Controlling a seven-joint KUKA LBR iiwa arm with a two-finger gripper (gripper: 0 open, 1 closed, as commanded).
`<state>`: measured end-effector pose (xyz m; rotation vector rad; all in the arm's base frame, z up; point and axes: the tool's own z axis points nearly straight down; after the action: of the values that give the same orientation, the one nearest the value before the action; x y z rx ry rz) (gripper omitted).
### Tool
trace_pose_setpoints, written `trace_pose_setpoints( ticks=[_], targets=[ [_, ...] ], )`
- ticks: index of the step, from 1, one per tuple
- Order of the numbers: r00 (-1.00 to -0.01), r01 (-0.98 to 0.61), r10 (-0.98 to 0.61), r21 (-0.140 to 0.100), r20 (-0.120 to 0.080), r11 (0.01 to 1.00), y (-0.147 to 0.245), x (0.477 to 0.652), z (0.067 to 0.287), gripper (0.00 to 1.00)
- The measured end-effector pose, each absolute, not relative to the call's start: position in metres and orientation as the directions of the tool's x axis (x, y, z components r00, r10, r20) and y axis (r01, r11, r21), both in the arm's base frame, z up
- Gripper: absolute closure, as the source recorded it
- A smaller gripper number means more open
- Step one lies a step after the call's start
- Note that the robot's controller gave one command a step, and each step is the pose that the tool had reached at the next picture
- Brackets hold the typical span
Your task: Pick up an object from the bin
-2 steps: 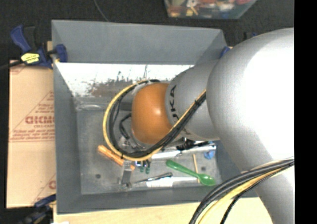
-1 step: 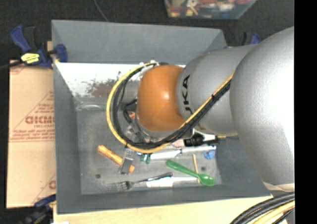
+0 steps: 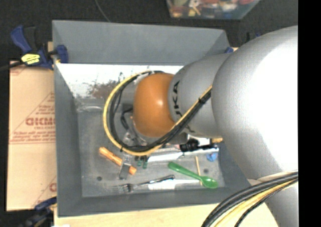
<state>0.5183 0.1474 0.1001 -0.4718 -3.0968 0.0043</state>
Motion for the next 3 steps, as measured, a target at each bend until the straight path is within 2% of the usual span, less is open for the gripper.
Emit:
trace_pose_setpoints(
  ticks=[1,2,3],
  targets=[
    [-0.908,0.419,0.419,0.006,-0.005,0.908,0.161,0.519,0.070,0.00],
    [-0.854,0.519,0.519,-0.006,0.008,0.854,0.151,0.511,0.070,1.00],
    [-0.854,0.519,0.520,-0.005,0.008,0.854,0.151,0.511,0.070,1.00]
  ],
)
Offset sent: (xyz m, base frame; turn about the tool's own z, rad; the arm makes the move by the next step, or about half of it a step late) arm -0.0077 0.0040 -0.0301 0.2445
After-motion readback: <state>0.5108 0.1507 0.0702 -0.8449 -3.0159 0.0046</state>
